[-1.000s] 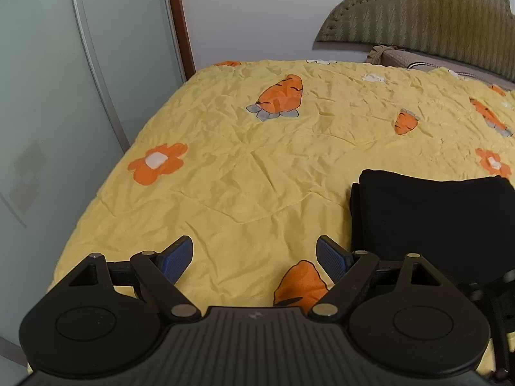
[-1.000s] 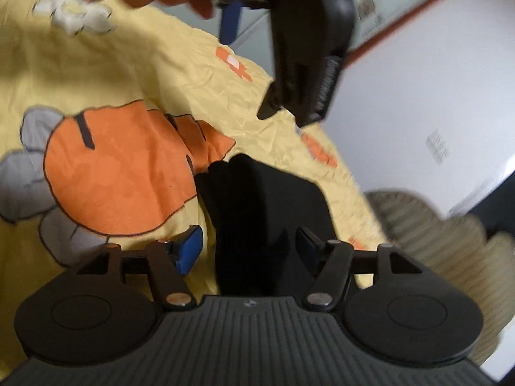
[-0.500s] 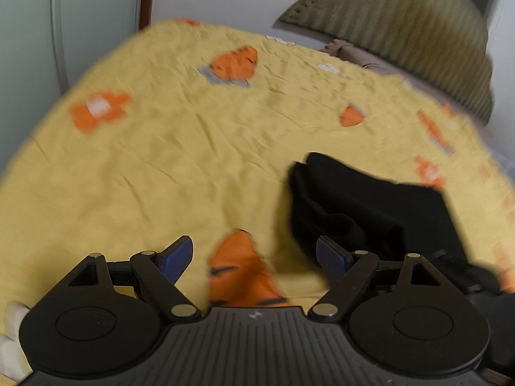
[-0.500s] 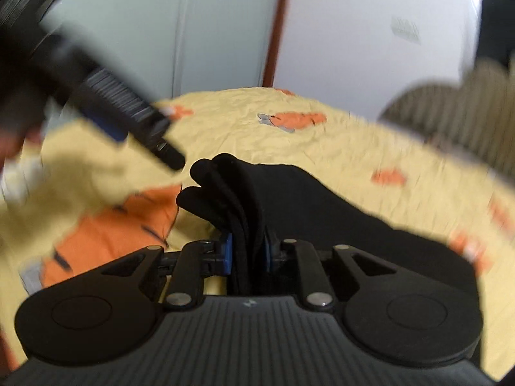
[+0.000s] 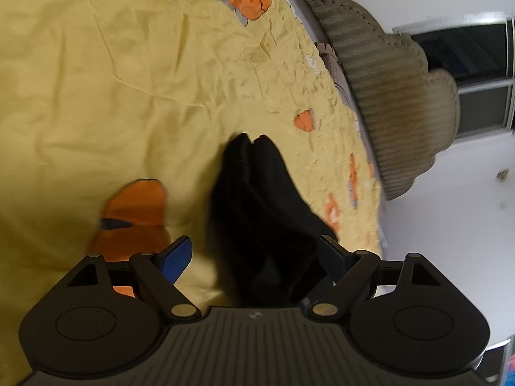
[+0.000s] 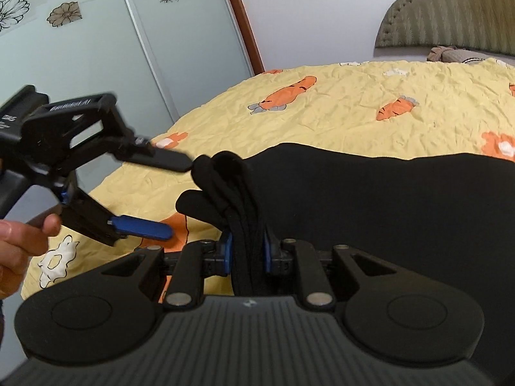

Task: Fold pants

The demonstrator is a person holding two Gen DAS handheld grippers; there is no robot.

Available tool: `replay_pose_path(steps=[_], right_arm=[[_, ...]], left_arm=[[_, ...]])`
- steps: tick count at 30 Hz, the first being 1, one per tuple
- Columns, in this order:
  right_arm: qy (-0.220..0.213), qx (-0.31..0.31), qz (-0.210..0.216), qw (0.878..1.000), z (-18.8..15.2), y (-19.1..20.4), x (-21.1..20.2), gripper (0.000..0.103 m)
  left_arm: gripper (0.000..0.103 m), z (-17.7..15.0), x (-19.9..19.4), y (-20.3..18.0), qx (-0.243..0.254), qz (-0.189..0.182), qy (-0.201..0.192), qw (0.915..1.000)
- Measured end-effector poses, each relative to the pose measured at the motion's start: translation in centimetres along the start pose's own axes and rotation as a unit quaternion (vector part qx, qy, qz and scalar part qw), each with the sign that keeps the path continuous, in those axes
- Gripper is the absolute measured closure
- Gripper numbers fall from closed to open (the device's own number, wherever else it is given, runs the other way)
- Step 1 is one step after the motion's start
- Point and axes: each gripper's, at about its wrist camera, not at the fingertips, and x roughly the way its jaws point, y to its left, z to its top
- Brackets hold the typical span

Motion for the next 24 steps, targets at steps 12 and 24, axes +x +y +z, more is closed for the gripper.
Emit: replay_pose_path(steps=[12,24], right_arm=[[-0.007,-0.115,-0.036,0.993,-0.5,2.8,0.0,0.087],[-0.023,-0.082,-0.038,0.996,-0.6,-0.6,-6.0,0.066]], left_arm=[[0.038,0.6,4.1,-1.6,0.015,0.026,0.019,0.9994],[0.077,-1.4,4.1,-4.8,0.157,0.141,-0.017,0.9773]])
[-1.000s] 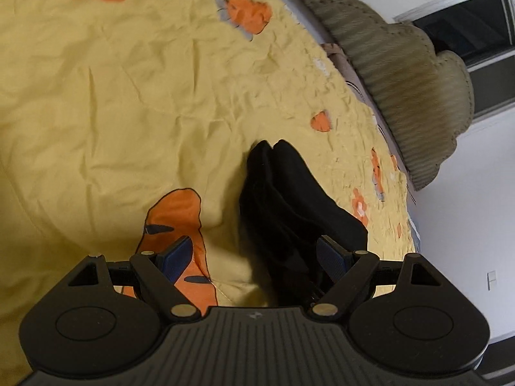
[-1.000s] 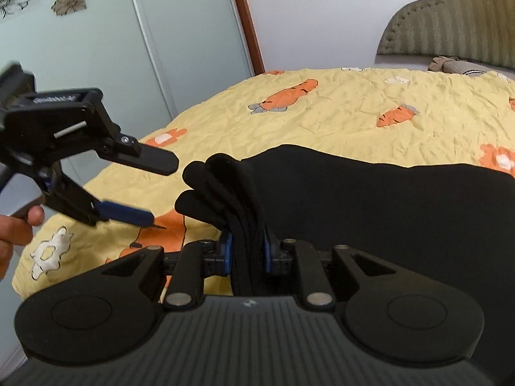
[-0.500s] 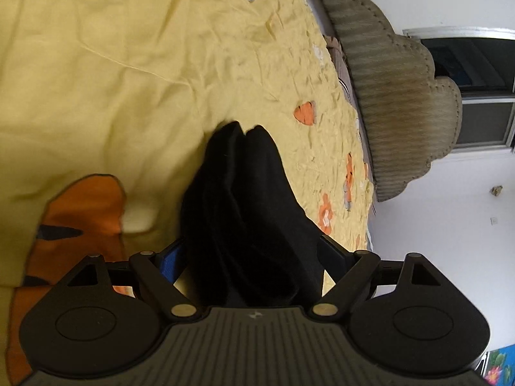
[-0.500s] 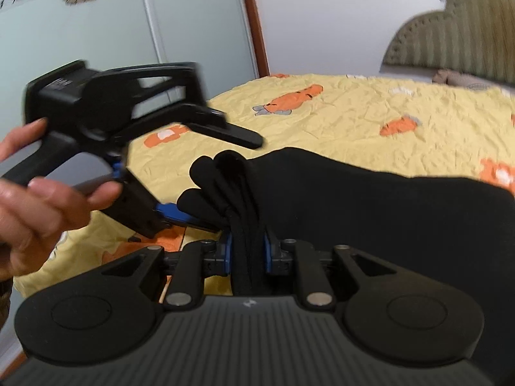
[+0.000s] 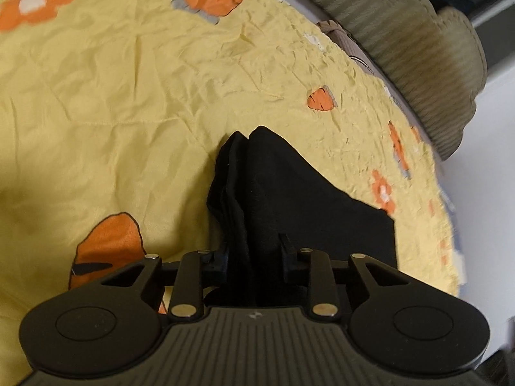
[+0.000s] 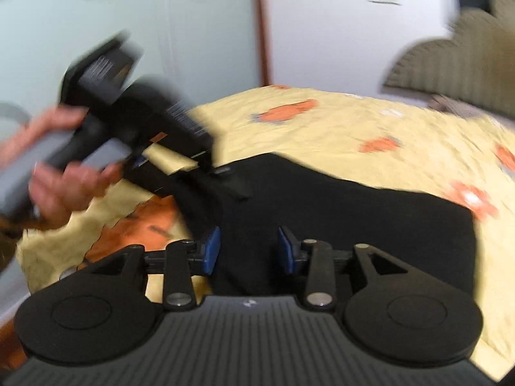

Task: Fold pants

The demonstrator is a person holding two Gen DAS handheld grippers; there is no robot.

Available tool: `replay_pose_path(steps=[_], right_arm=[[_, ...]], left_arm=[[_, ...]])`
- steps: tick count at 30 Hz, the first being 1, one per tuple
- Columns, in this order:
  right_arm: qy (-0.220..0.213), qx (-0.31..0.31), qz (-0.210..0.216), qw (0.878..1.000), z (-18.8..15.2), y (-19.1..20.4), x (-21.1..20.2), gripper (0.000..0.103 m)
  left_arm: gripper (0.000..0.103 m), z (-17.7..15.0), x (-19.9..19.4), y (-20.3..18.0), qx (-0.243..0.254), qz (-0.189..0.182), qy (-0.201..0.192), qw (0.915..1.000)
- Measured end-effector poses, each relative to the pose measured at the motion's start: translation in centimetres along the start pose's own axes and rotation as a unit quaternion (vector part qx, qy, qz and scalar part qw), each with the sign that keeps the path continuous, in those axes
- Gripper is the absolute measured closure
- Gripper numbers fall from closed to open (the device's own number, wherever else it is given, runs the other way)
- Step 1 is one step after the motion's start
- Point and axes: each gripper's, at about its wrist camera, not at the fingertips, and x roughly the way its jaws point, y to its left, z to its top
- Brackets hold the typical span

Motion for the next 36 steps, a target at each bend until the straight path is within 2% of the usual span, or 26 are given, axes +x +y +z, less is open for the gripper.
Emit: replay_pose_path(steps=[2,3,5,7,10,13,16,19,23,24,26,30,31,32,34,36], right_arm=[[-0.016,0.064,-0.018,0.998,-0.3,-3.4,-2.3,0.058],[-0.024,0.104,-0.028,0.994,-0.5,-5.6,-3.4,0.057],[-0.035,0.19,-0.042,0.98,-1.6,-10.0,-5.3,0.055],[-0.033,0.28,-0.045,0.958,-3.2,-14.2,-6.5,0.052],[-0.03,0.38,-0.007,0.925,-5.9,-18.3,-6.9,0.052],[-0.025,0.436,0.031,0.899,-7.7,-19.9,-6.2,0.052],[-0.021,0.46,0.067,0.885,-8.7,-20.1,-5.0,0.052],[-0.01,0.464,0.062,0.884,-8.5,-20.4,-4.0,0.054],[-0.007,0.486,0.082,0.87,-8.0,-21.3,-2.2,0.055],[-0.006,0.486,0.082,0.87,-7.7,-21.4,-1.7,0.055],[0.005,0.476,0.078,0.876,-6.9,-21.3,-1.0,0.055],[0.021,0.43,0.059,0.901,-5.7,-19.9,-0.3,0.052],[0.02,0.421,0.05,0.906,-5.5,-19.4,-0.4,0.059],[0.023,0.415,0.037,0.909,-5.5,-19.2,-0.5,0.075],[0.024,0.402,0.024,0.915,-5.3,-18.8,-0.4,0.085],[0.019,0.387,0.018,0.922,-4.9,-18.2,-0.7,0.089]], left_arm=[[0.077,-0.5,-0.3,-0.8,0.031,0.022,-0.011,0.9992],[0.077,-0.8,-0.4,-1.2,0.042,0.031,-0.015,0.9985],[0.077,-1.1,-0.5,-1.9,0.064,0.049,-0.023,0.9965],[0.077,-1.4,-0.6,-2.5,0.087,0.064,-0.028,0.9938],[0.077,-1.7,-0.6,-3.1,0.108,0.08,-0.033,0.9905],[0.077,-1.7,-0.6,-3.5,0.12,0.087,-0.033,0.9884],[0.077,-1.8,-0.3,-3.7,0.128,0.092,-0.034,0.9869],[0.077,-2.0,-0.2,-4.0,0.139,0.098,-0.035,0.9848],[0.077,-2.1,0.0,-4.2,0.147,0.107,-0.036,0.9826],[0.076,-2.1,0.0,-4.3,0.148,0.11,-0.036,0.9822],[0.076,-2.2,0.0,-4.5,0.153,0.116,-0.035,0.9808],[0.076,-2.4,0.1,-4.9,0.162,0.126,-0.039,0.978],[0.075,-2.5,0.2,-5.0,0.166,0.129,-0.04,0.9769],[0.075,-2.6,0.2,-5.2,0.172,0.133,-0.044,0.9752],[0.075,-3.0,0.2,-5.6,0.188,0.142,-0.05,0.9706],[0.075,-3.3,0.2,-6.0,0.201,0.15,-0.057,0.9663]])
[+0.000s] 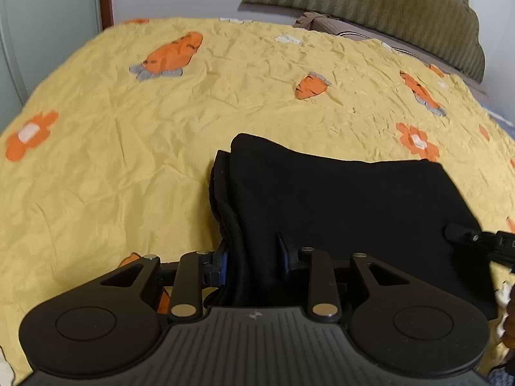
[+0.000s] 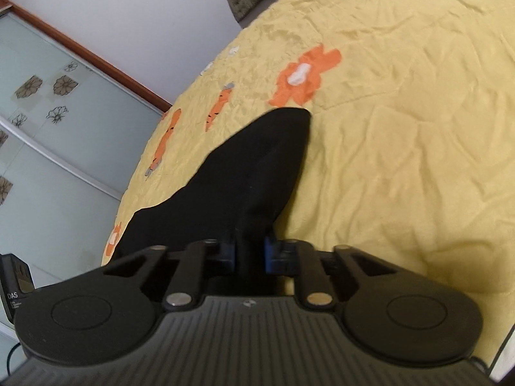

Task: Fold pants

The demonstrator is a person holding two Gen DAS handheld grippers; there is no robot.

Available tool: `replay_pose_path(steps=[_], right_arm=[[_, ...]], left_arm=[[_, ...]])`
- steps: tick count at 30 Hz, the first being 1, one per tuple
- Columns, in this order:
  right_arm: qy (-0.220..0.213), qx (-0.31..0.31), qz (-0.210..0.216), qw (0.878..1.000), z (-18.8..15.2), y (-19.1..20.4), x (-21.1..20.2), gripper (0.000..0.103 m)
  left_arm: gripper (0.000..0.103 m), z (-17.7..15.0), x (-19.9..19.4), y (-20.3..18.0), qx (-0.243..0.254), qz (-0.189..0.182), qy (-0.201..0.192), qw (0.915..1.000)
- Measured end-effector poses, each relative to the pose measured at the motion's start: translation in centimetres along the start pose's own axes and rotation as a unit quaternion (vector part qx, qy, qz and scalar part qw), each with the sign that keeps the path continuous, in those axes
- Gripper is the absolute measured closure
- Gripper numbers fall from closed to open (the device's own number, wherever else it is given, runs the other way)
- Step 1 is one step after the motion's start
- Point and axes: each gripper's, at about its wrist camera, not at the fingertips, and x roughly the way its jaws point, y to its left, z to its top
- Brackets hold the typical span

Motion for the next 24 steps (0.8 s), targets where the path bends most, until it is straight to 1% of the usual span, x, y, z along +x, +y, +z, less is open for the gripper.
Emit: replay_pose_path(steps=[2,5,8,14,16,20,24], right_arm=[[-0.013,-0.046,-0.025,0.999,-0.3,1.6,-0.3,0.09],[-0.039,-0.129,-0.062,0.989,-1.0,4.8,-1.0,0.091],[-0.061,-0.179,-0.072,0.979,-1.3,7.1,-1.9,0.092],[-0.073,-0.19,-0.062,0.977,-0.4,7.9,-3.4,0.092],[-0.073,-0.192,-0.061,0.977,-0.2,7.8,-3.8,0.092],[-0.087,-0.203,-0.071,0.973,0.5,7.5,-4.6,0.092],[-0.108,-0.213,-0.088,0.967,2.1,6.8,-6.3,0.092]], left_arm=[[0.076,0.0,-0.1,-0.3,0.003,0.007,-0.004,1.0],[0.076,0.0,-0.4,-0.7,0.005,0.013,-0.009,0.9999],[0.077,0.2,-1.0,-1.2,0.008,0.015,-0.015,0.9997],[0.078,0.9,-2.1,-2.9,0.021,0.016,-0.032,0.9992],[0.078,1.3,-2.3,-3.8,0.026,0.01,-0.036,0.999],[0.078,2.1,-2.0,-6.0,0.035,-0.008,-0.039,0.9986],[0.078,2.8,-1.4,-8.8,0.052,-0.021,-0.044,0.9974]])
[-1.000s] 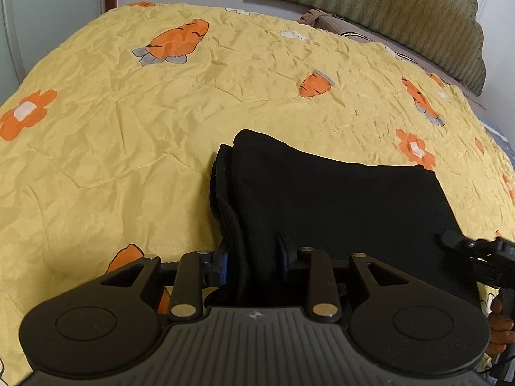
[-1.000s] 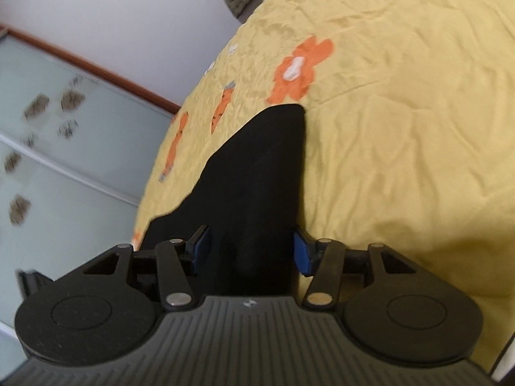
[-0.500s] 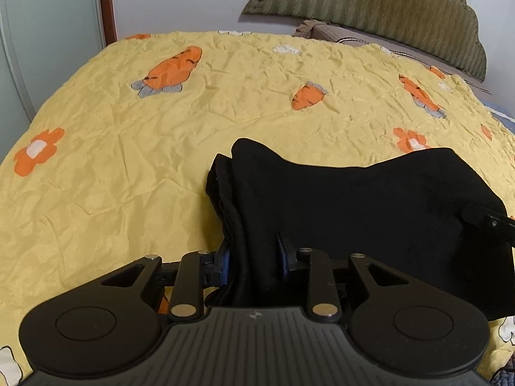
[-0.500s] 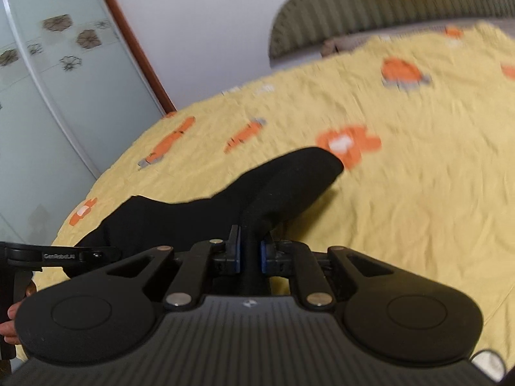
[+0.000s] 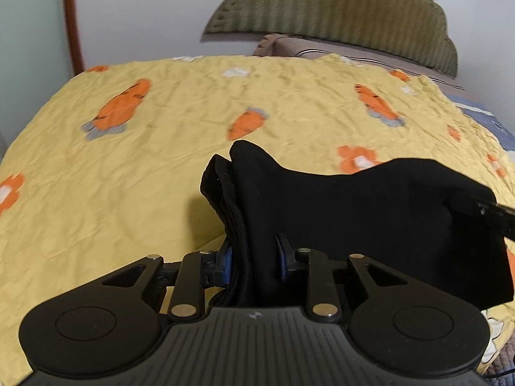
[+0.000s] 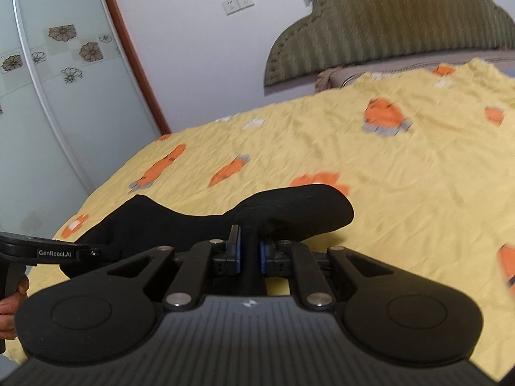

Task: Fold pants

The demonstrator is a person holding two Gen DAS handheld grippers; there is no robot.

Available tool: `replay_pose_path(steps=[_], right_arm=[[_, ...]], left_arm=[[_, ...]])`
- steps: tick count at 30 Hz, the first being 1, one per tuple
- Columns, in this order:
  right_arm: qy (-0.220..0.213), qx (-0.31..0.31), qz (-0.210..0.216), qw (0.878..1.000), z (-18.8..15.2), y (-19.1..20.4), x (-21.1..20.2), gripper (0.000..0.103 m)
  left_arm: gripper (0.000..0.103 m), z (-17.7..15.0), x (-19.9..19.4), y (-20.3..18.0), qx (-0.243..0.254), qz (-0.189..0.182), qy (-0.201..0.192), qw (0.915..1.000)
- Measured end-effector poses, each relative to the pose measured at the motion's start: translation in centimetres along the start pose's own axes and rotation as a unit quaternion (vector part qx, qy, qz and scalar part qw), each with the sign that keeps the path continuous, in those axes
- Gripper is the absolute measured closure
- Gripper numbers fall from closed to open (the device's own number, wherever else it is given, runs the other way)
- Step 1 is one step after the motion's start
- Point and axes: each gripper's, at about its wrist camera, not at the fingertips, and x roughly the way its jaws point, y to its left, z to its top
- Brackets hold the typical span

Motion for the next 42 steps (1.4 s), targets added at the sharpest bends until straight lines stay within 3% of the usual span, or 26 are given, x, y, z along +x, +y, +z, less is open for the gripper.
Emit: replay_pose_path(steps=[10,17,20,30,34,37,38,42], right_arm=[[-0.02,-0.016,-0.059,0.998,2.7,-4.5,-2.3,0.092],[-0.013,-0.002,-0.095,0.995,2.4,-7.5,-3.4,0.092],[0.0,0.009,-0.105,0.994,1.7,-8.8,-3.2,0.092],[0.022,0.044,-0.114,0.992,-0.1,-10.9,-2.5,0.092],[0.044,0.06,-0.104,0.992,-0.5,-12.1,-2.0,0.09],[0.063,0.096,-0.082,0.99,-0.8,-13.9,-1.7,0.078],[0.07,0.114,-0.068,0.989,-0.9,-14.9,-1.5,0.068],[0.083,0.21,-0.009,0.974,-1.0,-18.9,0.0,0.059]], left_arm=[[0.079,2.0,1.6,-5.8,0.028,-0.041,0.002,0.9987],[0.079,1.0,3.2,-8.8,0.054,-0.057,0.024,0.9966],[0.079,0.4,3.6,-9.3,0.069,-0.042,0.024,0.9964],[0.079,0.0,4.0,-8.8,0.065,-0.047,0.036,0.9962],[0.079,-0.2,4.2,-8.9,0.069,-0.044,0.039,0.9959],[0.079,-0.3,4.4,-8.8,0.07,-0.041,0.042,0.9958],[0.079,-0.3,4.5,-8.9,0.071,-0.041,0.042,0.9958],[0.079,-0.3,4.5,-8.9,0.071,-0.041,0.042,0.9958]])
